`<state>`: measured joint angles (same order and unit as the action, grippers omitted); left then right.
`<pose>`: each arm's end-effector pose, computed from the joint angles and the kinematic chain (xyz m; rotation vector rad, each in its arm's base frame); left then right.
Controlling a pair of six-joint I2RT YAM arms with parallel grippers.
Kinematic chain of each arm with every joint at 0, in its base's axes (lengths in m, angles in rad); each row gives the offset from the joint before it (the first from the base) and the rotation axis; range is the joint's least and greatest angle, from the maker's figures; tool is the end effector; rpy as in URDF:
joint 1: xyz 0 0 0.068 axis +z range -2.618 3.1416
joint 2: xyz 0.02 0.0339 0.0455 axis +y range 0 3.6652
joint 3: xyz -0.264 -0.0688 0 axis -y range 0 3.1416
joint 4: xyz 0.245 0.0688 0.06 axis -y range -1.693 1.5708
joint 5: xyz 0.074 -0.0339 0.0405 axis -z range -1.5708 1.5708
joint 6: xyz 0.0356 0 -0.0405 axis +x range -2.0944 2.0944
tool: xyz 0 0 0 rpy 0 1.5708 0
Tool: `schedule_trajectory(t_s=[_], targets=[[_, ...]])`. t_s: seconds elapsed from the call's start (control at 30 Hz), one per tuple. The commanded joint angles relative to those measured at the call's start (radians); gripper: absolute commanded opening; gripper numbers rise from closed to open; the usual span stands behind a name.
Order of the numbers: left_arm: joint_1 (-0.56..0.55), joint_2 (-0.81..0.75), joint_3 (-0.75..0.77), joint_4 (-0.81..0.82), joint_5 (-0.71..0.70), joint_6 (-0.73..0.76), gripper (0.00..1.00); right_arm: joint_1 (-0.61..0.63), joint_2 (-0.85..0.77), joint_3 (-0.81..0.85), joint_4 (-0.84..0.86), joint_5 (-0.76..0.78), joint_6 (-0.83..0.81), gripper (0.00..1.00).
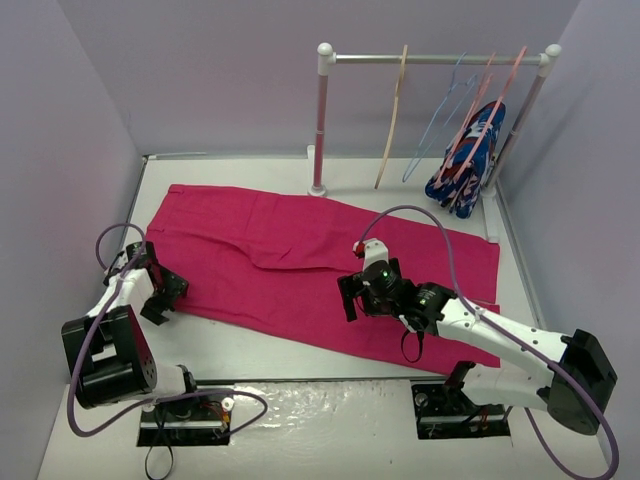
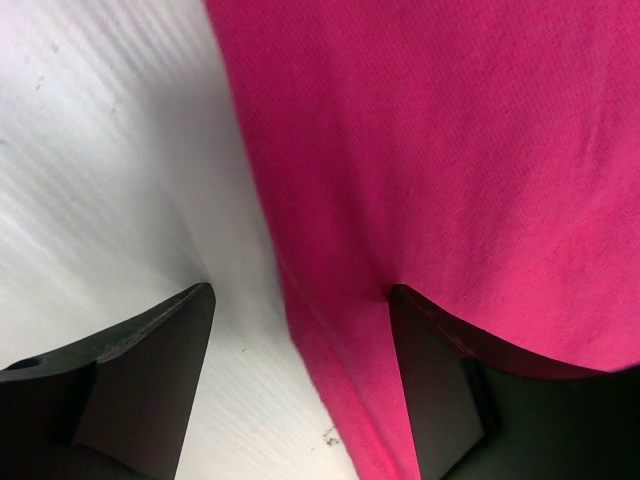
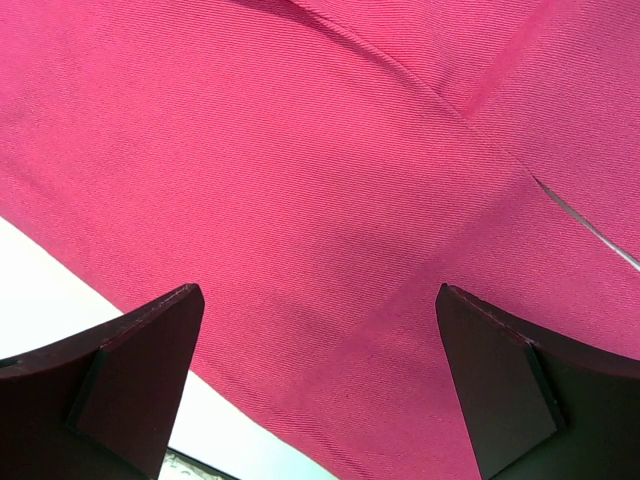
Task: Place the trousers on the hanger
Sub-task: Fold the trousers at the center of the board.
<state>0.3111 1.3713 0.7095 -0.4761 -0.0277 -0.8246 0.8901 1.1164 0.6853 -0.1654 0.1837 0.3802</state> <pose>0.2318 0.0756 0.1696 -1.4664 2.2833 -0.1152 0.1573 0.1839 0.2416 -0.4514 2.1581 0.5288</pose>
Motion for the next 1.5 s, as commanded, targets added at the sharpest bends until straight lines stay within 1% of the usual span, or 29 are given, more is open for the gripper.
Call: schedule_trajectory(t_s=[0.0, 0.03, 0.07, 0.1, 0.17, 0.2, 0.27, 0.47, 0.57, 0.63, 0.7, 0.77, 1.0, 1.07, 1.1, 1.17, 1.3, 1.4, 1.43, 1.47], targets=[[0.006, 0.037, 0.036, 0.054, -0.012, -0.025, 0.63, 0.011, -0.019, 0.005, 0.044, 0.008, -0.017, 1.0], [0.006, 0.044, 0.039, 0.055, -0.013, -0.026, 0.61, 0.012, -0.014, 0.005, 0.044, 0.005, -0.017, 1.0], [0.006, 0.049, 0.038, 0.059, -0.012, -0.027, 0.56, 0.012, -0.01, 0.009, 0.044, 0.004, -0.018, 1.0], [0.006, 0.053, 0.038, 0.06, -0.011, -0.026, 0.49, 0.015, 0.001, 0.016, 0.044, -0.007, -0.023, 1.0], [0.005, 0.061, 0.042, 0.06, -0.011, -0.021, 0.3, 0.032, 0.036, 0.035, 0.044, -0.039, -0.041, 1.0], [0.006, 0.06, 0.046, 0.059, -0.012, -0.02, 0.18, 0.048, 0.062, 0.045, 0.044, -0.043, -0.047, 1.0], [0.006, 0.054, 0.062, 0.047, -0.022, -0.019, 0.0, 0.092, 0.102, 0.064, 0.044, -0.036, -0.057, 1.0], [0.006, 0.028, 0.151, -0.027, -0.053, 0.02, 0.0, 0.257, 0.256, 0.146, 0.027, -0.009, -0.096, 0.98], [0.006, 0.014, 0.175, -0.06, -0.066, 0.038, 0.0, 0.313, 0.331, 0.177, 0.016, -0.026, -0.115, 0.93], [0.006, 0.002, 0.191, -0.074, -0.077, 0.047, 0.0, 0.349, 0.377, 0.197, 0.012, -0.022, -0.124, 0.88], [0.005, -0.007, 0.2, -0.079, -0.077, 0.053, 0.0, 0.366, 0.412, 0.206, 0.012, -0.029, -0.131, 0.78], [0.006, -0.012, 0.205, -0.079, -0.075, 0.055, 0.0, 0.374, 0.456, 0.212, 0.012, -0.038, -0.139, 0.74], [0.006, -0.012, 0.22, -0.084, -0.063, 0.065, 0.0, 0.38, 0.566, 0.237, 0.027, -0.055, -0.17, 0.71], [0.006, -0.011, 0.224, -0.086, -0.063, 0.065, 0.0, 0.38, 0.586, 0.242, 0.03, -0.068, -0.178, 0.67], [0.007, -0.011, 0.226, -0.088, -0.063, 0.065, 0.0, 0.38, 0.593, 0.244, 0.03, -0.075, -0.182, 0.64], [0.008, -0.012, 0.234, -0.091, -0.062, 0.064, 0.0, 0.38, 0.605, 0.246, 0.029, -0.09, -0.18, 0.53], [0.006, -0.019, 0.259, -0.109, -0.064, 0.072, 0.0, 0.38, 0.598, 0.235, 0.028, -0.107, -0.164, 0.24], [0.011, -0.04, 0.279, -0.128, -0.064, 0.082, 0.0, 0.38, 0.597, 0.232, 0.027, -0.116, -0.156, 0.11], [0.012, -0.05, 0.288, -0.132, -0.064, 0.088, 0.0, 0.38, 0.599, 0.233, 0.025, -0.117, -0.155, 0.06], [0.017, -0.059, 0.297, -0.139, -0.062, 0.094, 0.0, 0.38, 0.601, 0.236, 0.023, -0.118, -0.155, 0.03]])
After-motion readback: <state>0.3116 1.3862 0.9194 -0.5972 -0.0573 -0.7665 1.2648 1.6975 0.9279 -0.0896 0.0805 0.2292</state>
